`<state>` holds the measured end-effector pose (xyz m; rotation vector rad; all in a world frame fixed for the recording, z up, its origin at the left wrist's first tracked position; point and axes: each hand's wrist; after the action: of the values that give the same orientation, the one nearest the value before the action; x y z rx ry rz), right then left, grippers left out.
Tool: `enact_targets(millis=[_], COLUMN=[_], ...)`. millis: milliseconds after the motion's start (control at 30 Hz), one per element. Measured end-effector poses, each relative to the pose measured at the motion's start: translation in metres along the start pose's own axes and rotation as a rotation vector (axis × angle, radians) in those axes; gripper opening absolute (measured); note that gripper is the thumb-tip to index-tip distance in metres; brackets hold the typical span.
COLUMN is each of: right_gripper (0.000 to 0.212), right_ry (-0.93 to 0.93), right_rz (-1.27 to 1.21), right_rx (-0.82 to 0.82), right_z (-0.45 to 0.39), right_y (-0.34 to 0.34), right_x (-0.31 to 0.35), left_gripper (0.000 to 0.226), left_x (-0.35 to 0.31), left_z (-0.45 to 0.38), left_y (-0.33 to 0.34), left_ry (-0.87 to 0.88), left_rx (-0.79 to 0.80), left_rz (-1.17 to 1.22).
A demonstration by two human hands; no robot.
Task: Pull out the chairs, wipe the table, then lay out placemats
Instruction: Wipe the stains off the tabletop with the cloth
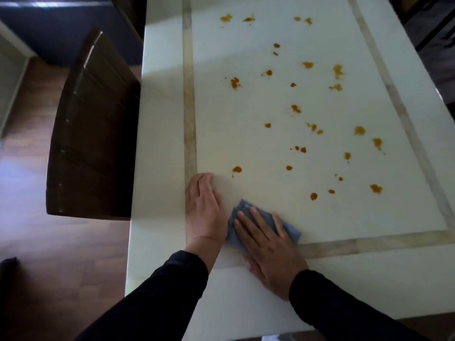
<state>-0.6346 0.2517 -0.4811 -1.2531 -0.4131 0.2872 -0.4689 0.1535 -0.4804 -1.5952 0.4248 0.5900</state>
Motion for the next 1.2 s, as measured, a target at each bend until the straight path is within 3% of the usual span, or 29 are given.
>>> enact_targets(millis=[267, 367, 533, 633, 733, 900, 1100, 1200], right_gripper=[0.066, 0.068, 0.067, 0.068, 0.065, 0.066, 0.070, 0.070], right_ry=[-0.263, -0.115, 0.323, 0.203, 0.050, 0.328, 0.110, 0.158], right_rz=[0.040, 0.076, -0.071, -0.047, 0.004, -0.122, 0.014, 0.121], right_rx=[0.061, 0.029, -0.095, -0.123, -0.105, -0.115, -0.102, -0.091], right_z=[-0.080, -0.122, -0.148, -0.125, -0.125, -0.147, -0.051, -0.053], right_y=[-0.024, -0.036, -0.038, -0.026, -0.026, -0.036, -0.013, -0.018], right_x=[-0.039, -0.052, -0.038, -0.026, -0.054, -0.063, -0.059, -0.094], left_gripper=[0.060, 0.060, 0.055, 0.055, 0.052, 0.054, 0.059, 0.064], left_x=[0.000, -0.003, -0.003, -0.005, -0.004, -0.008, -0.012, -0.019], left_z=[0.000, 0.000, 0.000, 0.000, -0.002, -0.001, -0.001, -0.002], left_y=[0.004, 0.005, 0.008, 0.008, 0.009, 0.010, 0.014, 0.019], left_ry=[0.033, 0.018, 0.022, 0.044, -0.002, 0.027, 0.032, 0.034], left_rx=[0.059, 0.073, 0.103, 0.110, 0.099, 0.103, 0.121, 0.125], left_rz=[-0.104, -0.132, -0.211, -0.247, -0.222, -0.311, -0.369, -0.436])
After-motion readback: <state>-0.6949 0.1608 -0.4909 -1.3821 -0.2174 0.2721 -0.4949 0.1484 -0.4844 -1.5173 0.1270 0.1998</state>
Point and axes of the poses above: each hand's wrist, its own z-axis away from the middle knuckle, its own y-axis out of the palm, x = y × z
